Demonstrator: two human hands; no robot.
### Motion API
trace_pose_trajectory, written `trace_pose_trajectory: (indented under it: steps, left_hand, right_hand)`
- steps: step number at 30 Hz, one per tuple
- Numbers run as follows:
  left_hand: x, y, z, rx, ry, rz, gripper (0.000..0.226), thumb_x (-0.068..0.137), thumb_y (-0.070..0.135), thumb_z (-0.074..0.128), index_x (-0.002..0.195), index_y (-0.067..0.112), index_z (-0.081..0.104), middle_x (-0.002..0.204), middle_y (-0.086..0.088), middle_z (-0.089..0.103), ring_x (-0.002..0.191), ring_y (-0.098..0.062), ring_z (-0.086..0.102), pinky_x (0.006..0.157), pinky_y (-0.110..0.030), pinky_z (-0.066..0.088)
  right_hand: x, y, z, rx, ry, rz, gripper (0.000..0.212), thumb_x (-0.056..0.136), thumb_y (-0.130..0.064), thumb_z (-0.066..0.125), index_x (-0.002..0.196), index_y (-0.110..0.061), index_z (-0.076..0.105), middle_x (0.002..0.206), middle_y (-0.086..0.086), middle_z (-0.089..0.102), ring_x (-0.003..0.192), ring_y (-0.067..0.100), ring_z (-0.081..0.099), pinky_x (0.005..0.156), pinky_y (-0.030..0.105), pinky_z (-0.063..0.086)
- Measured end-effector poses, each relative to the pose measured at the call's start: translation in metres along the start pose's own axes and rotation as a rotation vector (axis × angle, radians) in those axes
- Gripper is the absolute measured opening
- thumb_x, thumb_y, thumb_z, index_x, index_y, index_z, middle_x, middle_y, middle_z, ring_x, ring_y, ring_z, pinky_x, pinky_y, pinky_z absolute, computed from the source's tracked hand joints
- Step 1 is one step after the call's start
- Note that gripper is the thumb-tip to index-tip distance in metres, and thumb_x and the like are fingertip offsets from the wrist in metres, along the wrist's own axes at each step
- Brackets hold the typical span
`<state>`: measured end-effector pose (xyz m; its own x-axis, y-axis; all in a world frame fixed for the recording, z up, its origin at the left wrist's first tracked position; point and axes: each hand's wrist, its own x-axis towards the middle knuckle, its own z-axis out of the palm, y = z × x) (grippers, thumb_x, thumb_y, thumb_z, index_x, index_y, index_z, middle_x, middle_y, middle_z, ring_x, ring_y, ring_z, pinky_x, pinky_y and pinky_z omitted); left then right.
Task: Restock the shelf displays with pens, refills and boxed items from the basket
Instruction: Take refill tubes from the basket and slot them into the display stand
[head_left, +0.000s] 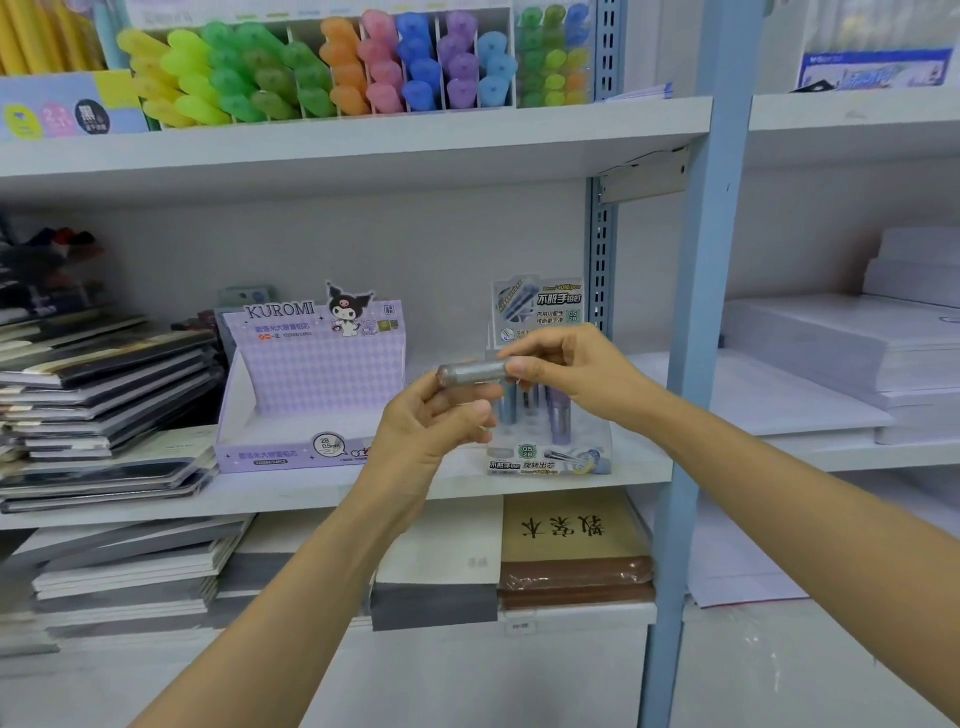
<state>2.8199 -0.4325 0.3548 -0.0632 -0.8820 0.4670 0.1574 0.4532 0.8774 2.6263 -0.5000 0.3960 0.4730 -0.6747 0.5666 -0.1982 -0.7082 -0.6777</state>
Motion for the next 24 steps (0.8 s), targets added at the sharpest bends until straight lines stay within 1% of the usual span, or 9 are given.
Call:
trace_pose_trajectory:
  steps: [2,4,8,11,13,15,17,20,24]
  left_hand:
    - [0.002,0.001,0.004,0.021,0.064,0.067,0.029,0.076,0.017,0.072,0.105,0.014,0.069,0.093,-0.006,0.074,0.074,-0.016,0.066,0.070,-0.024,0.055]
    - [0.005,0.001,0.008,0.036,0.133,0.103,0.023,0.078,0.016,0.071,0.101,0.014,0.071,0.082,-0.002,0.072,0.067,-0.013,0.062,0.067,-0.021,0.054]
    - [0.009,0.000,0.010,0.193,0.205,0.138,0.011,0.086,0.018,0.070,0.096,0.021,0.072,0.080,0.005,0.073,0.067,-0.009,0.062,0.065,-0.019,0.053]
    - [0.010,-0.001,0.011,0.347,0.226,0.144,0.011,0.083,0.025,0.073,0.093,0.019,0.074,0.080,0.004,0.074,0.070,-0.008,0.063,0.066,-0.019,0.053]
    - [0.011,-0.003,0.012,0.442,0.204,0.129,0.015,0.083,0.027,0.075,0.092,0.015,0.075,0.081,-0.001,0.074,0.074,-0.012,0.064,0.072,-0.027,0.054]
    - [0.012,-0.005,0.014,0.511,0.186,0.134,0.015,0.082,0.028,0.075,0.090,0.015,0.075,0.079,0.000,0.073,0.074,-0.013,0.064,0.071,-0.026,0.053]
    - [0.011,-0.008,0.017,0.591,0.177,0.174,0.013,0.083,0.029,0.075,0.090,0.018,0.074,0.078,0.004,0.072,0.071,-0.006,0.062,0.068,-0.018,0.048]
    - [0.006,-0.014,0.018,0.729,0.098,0.231,0.025,0.087,0.029,0.070,0.111,0.021,0.065,0.096,0.009,0.069,0.086,-0.002,0.060,0.076,-0.016,0.047]
    - [-0.009,-0.037,0.008,1.223,-0.208,0.361,0.048,0.094,0.035,0.059,0.139,0.023,0.047,0.137,0.007,0.052,0.129,-0.010,0.042,0.109,-0.025,0.028]
  right_hand:
    - [-0.003,-0.001,0.001,-0.008,-0.026,-0.002,0.014,0.091,-0.015,0.064,0.099,-0.008,0.072,0.080,-0.009,0.072,0.075,0.003,0.067,0.069,0.016,0.052]
    - [-0.006,-0.004,0.003,-0.054,-0.066,-0.007,0.016,0.093,-0.019,0.062,0.097,-0.008,0.073,0.073,-0.014,0.069,0.068,-0.003,0.062,0.063,0.010,0.046]
    - [-0.010,-0.006,0.003,-0.143,-0.114,-0.014,0.032,0.090,-0.038,0.056,0.098,-0.012,0.074,0.082,0.009,0.070,0.079,0.032,0.062,0.072,0.041,0.049]
    - [-0.008,-0.008,0.001,-0.085,-0.037,-0.038,0.032,0.094,-0.034,0.054,0.119,-0.016,0.066,0.097,0.002,0.069,0.087,0.014,0.066,0.081,0.028,0.054]
    - [-0.007,-0.010,0.000,0.017,-0.019,-0.038,0.035,0.092,-0.031,0.059,0.126,-0.022,0.059,0.103,0.005,0.066,0.093,0.017,0.065,0.089,0.030,0.054]
    - [-0.006,-0.013,0.002,-0.009,-0.063,-0.062,0.035,0.090,-0.025,0.066,0.124,-0.024,0.061,0.100,0.002,0.064,0.096,0.021,0.063,0.091,0.031,0.053]
    - [-0.004,-0.015,0.004,-0.103,-0.072,-0.103,0.026,0.089,-0.018,0.068,0.114,-0.019,0.067,0.095,-0.008,0.065,0.090,0.010,0.063,0.085,0.025,0.053]
    - [0.000,-0.014,0.001,-0.072,0.096,-0.098,0.018,0.090,-0.012,0.066,0.108,-0.013,0.068,0.095,-0.004,0.068,0.088,0.008,0.065,0.084,0.025,0.055]
    - [0.003,0.001,-0.012,-0.097,0.370,0.017,0.019,0.089,-0.011,0.066,0.108,-0.008,0.067,0.098,0.008,0.067,0.093,0.026,0.065,0.089,0.039,0.054]
